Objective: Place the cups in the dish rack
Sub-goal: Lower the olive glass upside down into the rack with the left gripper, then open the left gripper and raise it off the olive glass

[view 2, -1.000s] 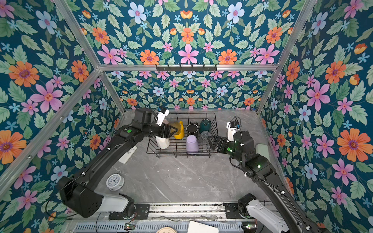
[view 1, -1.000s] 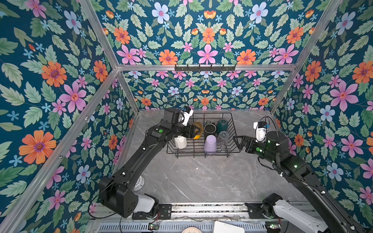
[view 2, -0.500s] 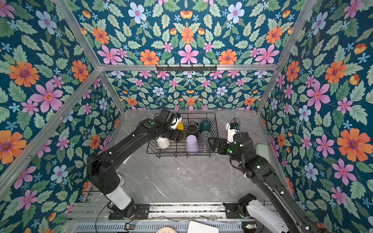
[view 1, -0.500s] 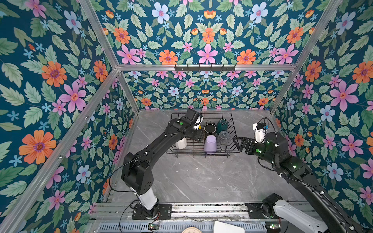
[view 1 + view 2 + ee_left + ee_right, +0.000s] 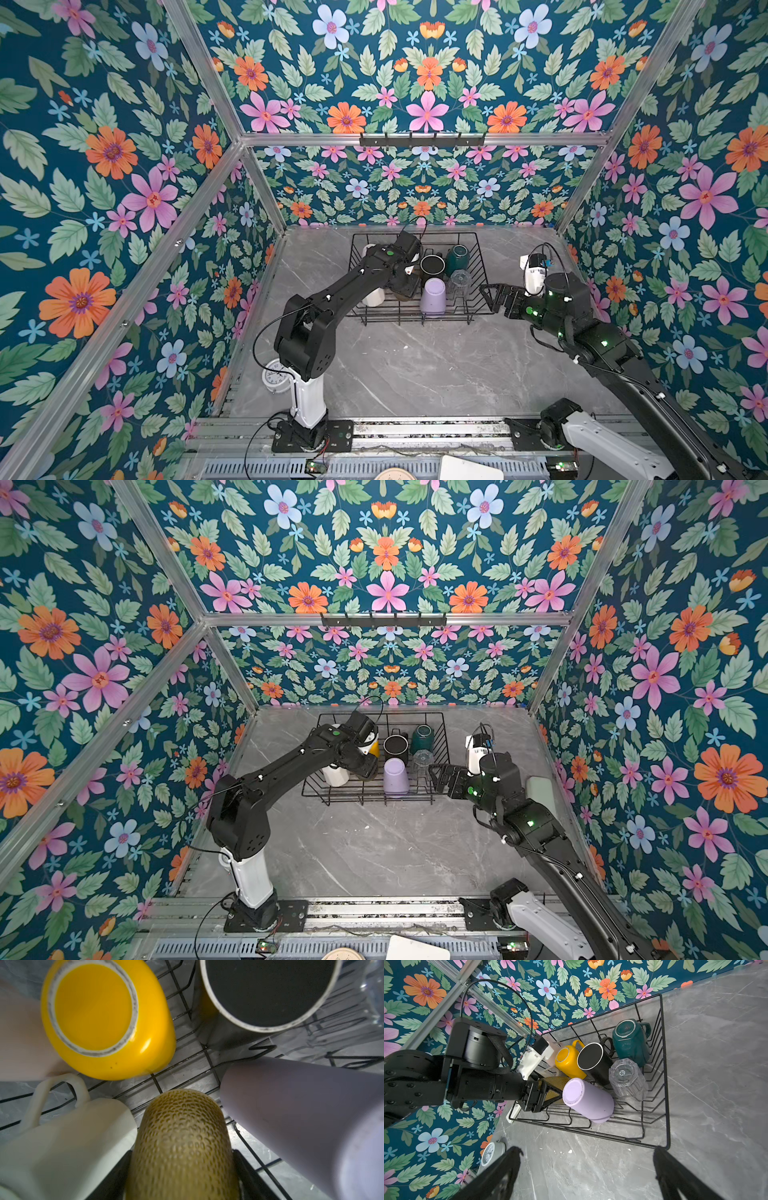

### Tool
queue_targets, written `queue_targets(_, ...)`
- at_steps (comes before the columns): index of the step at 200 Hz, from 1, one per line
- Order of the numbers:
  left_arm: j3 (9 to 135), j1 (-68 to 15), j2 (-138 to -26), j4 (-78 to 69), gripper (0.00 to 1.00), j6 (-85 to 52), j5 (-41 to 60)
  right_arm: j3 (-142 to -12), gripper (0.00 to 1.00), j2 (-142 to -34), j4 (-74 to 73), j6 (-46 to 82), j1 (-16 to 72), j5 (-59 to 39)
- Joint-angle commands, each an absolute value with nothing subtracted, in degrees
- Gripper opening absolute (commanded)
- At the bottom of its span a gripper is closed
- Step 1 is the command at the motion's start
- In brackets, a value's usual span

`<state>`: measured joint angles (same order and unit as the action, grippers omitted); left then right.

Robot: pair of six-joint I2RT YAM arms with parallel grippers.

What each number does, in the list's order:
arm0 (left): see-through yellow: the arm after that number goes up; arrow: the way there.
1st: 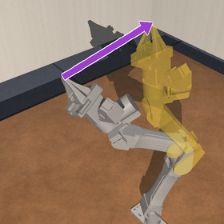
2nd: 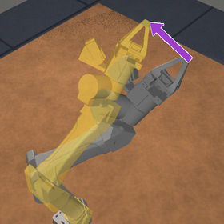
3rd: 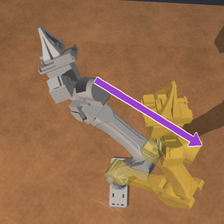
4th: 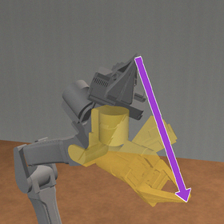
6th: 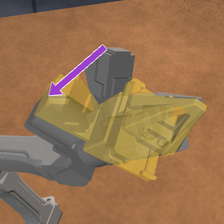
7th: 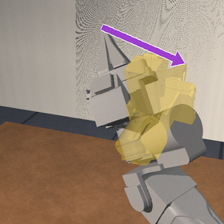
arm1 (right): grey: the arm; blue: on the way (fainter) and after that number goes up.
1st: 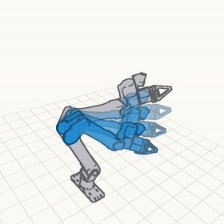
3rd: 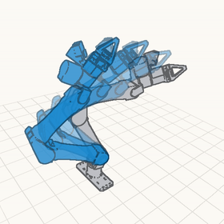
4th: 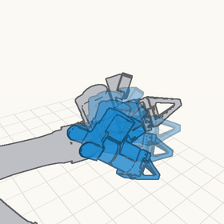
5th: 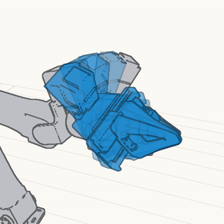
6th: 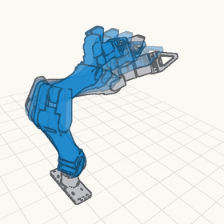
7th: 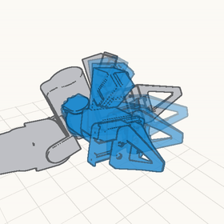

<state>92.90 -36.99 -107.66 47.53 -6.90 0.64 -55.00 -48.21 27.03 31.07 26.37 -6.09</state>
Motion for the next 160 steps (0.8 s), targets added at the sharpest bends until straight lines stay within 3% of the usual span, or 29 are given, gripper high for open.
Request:
queue_targets(1, 93.7, -37.0, -108.9, 48.2, 0.02, -5.9, -0.8, -55.1, 0.99, -48.2, 26.1, 30.1, 26.2, -6.2)
queue_targets(87, 95.6, -37.0, -114.3, 49.7, 0.14, -5.7, -1.3, -54.7, 0.99, -48.1, 26.0, 29.7, 25.9, -6.5)
queue_targets(160, 96.0, -37.0, -117.0, 49.4, 0.53, -5.5, -1.6, -54.3, 0.99, -47.3, 26.4, 29.7, 25.7, -6.3)
